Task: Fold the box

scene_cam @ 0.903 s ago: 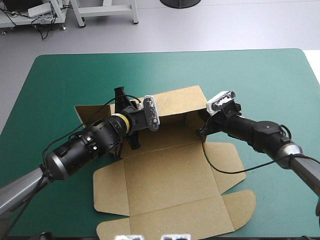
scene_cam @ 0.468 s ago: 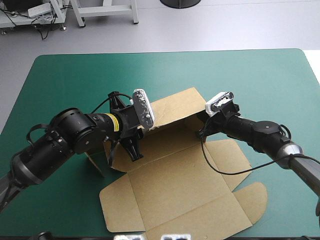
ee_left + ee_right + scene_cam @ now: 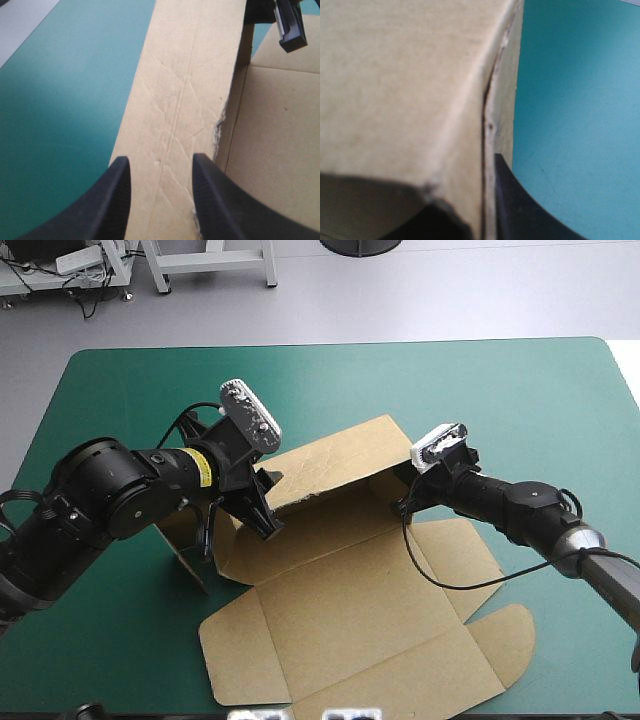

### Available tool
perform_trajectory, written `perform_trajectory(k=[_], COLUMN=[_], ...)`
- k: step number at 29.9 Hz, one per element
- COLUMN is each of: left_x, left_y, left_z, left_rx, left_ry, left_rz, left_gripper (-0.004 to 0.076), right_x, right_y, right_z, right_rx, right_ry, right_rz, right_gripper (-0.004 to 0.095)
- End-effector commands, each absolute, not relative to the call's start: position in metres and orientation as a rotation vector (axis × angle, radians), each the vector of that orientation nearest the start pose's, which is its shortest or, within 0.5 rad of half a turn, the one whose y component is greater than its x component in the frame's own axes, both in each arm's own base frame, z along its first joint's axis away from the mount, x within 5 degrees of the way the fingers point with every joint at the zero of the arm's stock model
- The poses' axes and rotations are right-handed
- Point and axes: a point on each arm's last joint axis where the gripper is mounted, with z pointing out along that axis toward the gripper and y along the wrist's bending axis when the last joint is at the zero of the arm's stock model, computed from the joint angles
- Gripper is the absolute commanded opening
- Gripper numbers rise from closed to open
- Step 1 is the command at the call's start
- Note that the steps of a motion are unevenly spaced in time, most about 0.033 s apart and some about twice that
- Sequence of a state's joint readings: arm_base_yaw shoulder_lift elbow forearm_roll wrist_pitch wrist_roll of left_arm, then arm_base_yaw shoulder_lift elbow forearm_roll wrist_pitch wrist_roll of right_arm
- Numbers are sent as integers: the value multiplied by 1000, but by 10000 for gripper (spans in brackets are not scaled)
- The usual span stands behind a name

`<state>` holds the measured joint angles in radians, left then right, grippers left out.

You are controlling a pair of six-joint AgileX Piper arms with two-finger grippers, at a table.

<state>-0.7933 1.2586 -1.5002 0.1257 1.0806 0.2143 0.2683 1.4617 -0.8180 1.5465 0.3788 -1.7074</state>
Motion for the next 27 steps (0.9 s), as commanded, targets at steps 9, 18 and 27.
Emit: perform_trajectory(k=[9, 18, 27], left_x=[184, 232, 260], left_y=[-131, -56, 20], left_z=[486, 474, 461], left_rx=[860, 570, 254], left_ry=[2086, 2266, 2335], left_rz=[9, -20, -111], left_gripper=[286, 307, 308], right_x=[275, 276, 263], right_y=[122, 119, 110], right_z=[253, 253, 297], right_rx=[-748, -722, -822], right_ry=[1990, 2016, 2047], right_rz=[562, 532, 409], right_gripper=[-18, -18, -18])
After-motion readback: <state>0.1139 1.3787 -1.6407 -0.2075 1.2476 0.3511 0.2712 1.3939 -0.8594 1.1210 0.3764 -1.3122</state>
